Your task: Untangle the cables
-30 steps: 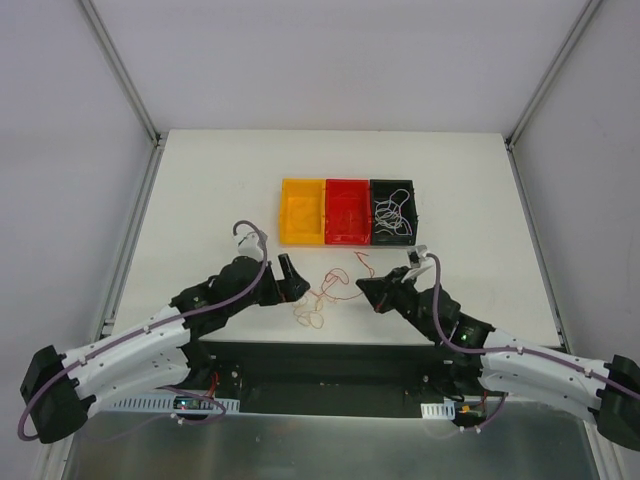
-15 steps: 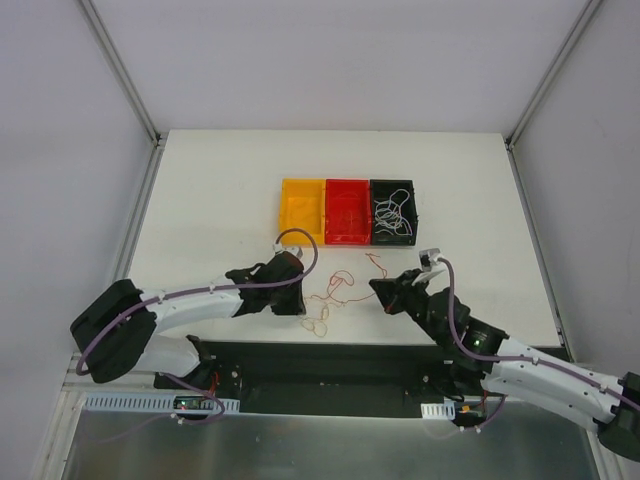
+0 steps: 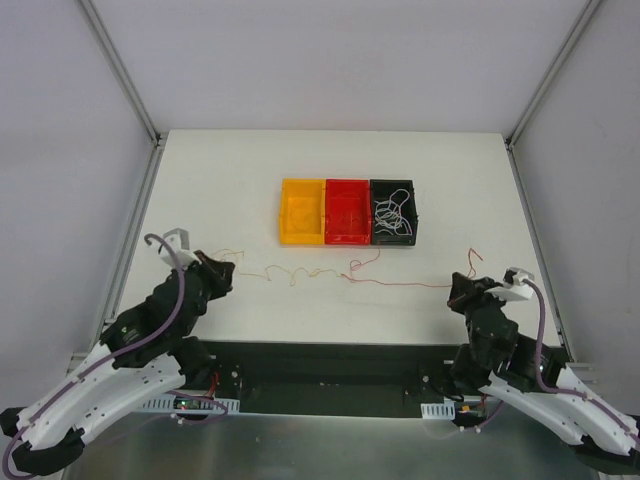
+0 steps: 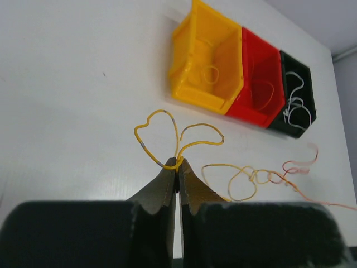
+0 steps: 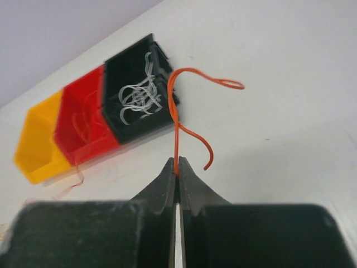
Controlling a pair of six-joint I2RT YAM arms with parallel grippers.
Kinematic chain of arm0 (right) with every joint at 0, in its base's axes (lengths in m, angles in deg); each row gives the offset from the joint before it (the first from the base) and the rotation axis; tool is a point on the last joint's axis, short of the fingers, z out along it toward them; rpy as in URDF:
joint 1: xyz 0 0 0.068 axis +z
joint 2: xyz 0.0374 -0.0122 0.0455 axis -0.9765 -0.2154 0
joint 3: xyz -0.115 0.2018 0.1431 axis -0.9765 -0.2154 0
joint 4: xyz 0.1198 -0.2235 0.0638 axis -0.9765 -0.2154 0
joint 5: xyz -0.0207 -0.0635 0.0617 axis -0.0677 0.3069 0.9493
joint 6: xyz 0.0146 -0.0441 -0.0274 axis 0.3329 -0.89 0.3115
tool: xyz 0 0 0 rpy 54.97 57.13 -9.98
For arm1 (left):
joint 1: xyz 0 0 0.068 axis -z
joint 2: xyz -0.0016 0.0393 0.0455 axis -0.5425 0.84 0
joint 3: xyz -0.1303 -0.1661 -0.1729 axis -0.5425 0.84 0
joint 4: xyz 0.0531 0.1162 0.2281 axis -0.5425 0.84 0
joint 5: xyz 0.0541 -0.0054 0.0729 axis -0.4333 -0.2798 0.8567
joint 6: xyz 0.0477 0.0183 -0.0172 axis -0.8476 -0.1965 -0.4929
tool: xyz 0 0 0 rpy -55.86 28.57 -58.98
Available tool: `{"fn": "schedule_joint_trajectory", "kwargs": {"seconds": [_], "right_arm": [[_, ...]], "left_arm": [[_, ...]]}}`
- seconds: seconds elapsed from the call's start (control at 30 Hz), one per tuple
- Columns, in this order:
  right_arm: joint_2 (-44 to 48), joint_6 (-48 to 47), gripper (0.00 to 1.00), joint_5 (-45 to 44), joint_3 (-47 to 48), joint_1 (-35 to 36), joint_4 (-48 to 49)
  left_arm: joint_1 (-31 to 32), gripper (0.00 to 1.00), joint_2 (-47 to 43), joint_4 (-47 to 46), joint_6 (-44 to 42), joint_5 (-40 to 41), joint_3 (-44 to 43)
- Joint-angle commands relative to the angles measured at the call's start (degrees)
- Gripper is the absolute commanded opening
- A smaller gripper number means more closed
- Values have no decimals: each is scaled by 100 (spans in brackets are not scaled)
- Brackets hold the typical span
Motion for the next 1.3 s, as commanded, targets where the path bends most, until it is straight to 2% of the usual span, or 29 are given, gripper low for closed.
{"fn": "schedule_joint_trajectory", "kwargs": {"seconds": [0.0,0.17,0.37,0.5,0.67,0.77,0.9,1.0,1.1,1.17,1.27], "right_arm": [[1007,526,0,-1204,387,13,-1553],[981,931,0,-1680,1073,22,-2451],[893,896,0,-1654,1004,39,-2355],[1033,1160,0,-1786,1153,57,-2663],[1034,1309,0,-1891,1153,83,-2759],[1034,1362,0,-1944,1162,75,-2786],[981,1432,0,-1953,1092,101,-2786],[832,1337,1,-1779,978,171,-2489],[271,171,0,-1095,662,224,-1262],[-429,-289,0,-619,521,224,-618],[-1600,-290,0,-310,634,215,-475]], "left_arm": [[-15,0,-509,1073,-269,1322,-656],[-15,0,-984,1539,-611,1921,-1403],[-24,0,-1178,1723,-963,2176,-1746],[-24,0,-1327,2225,-1051,2720,-2282],[46,0,-1731,2295,-1472,3108,-2625],[117,0,-1933,2550,-1307,3196,-2775],[397,0,-1987,2603,-947,2942,-2486],[766,0,-1689,2604,-473,2591,-2091],[1030,0,-917,2341,-190,2047,-1581],[1040,0,-154,1938,-312,1537,-1326],[1040,0,1191,1681,-340,939,-1211]]}}
